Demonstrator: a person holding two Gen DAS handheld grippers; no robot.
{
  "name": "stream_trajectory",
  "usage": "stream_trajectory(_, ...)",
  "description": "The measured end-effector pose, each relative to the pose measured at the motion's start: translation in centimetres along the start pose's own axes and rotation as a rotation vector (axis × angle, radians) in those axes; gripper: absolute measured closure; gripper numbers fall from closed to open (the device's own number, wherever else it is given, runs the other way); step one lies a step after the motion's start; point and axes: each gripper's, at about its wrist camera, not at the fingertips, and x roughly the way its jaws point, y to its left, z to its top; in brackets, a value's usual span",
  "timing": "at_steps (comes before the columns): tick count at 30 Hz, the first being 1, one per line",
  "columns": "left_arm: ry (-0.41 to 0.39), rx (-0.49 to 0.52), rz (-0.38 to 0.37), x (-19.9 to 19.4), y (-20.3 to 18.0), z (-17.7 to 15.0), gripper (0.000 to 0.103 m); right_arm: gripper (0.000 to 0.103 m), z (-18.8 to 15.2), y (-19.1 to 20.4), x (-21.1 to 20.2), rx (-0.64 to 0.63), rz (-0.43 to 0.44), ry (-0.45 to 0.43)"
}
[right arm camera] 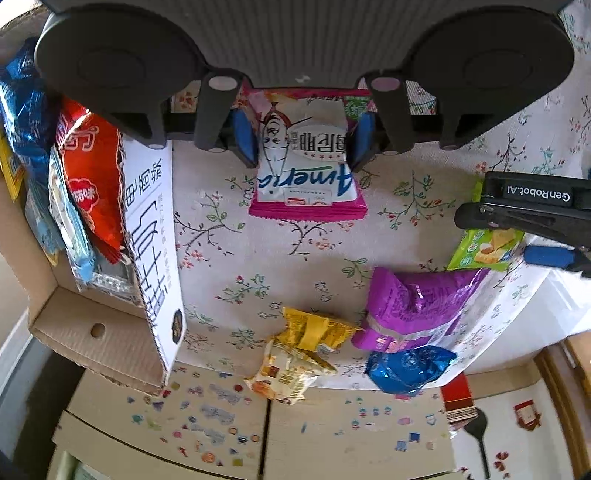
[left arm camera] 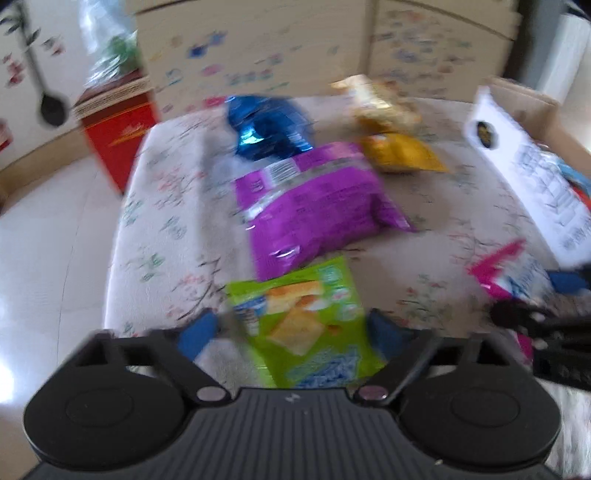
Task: Organize snacks
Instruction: 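Grasp the green America cracker packet with left tool while right tool holds pink packet, then lift both held packets and carry them over the cardboard box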
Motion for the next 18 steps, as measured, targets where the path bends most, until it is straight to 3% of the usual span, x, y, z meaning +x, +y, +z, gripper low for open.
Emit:
stream_trajectory(1, -0.005, 0.030, -0.007, -0.2, -0.3, 0.0, 0.040, 0.049, 0.0, 0.1, 0.0, -0.012, -0.001, -0.002)
stream_trajectory(6, -0.015, 0.075, -0.042, -0.5, -0.7, 0.0, 0.052, 0.052, 0.0, 0.4, -0.2, -0.030, -0.002, -0.003)
stream_trajectory(14, -0.030, 0.018, -0.126, -2.4, 0.5, -0.1, 0.053, 0.052, -0.1, -0.2, -0.7, -0.004, 0.017, -0.006)
stream_trajectory(18, -0.058, 0.053, -0.109, -3.9, 0.9, -0.4, 0.053, 0.052, -0.1, -0.5, -1.2, 0.014, 0.015, -0.016)
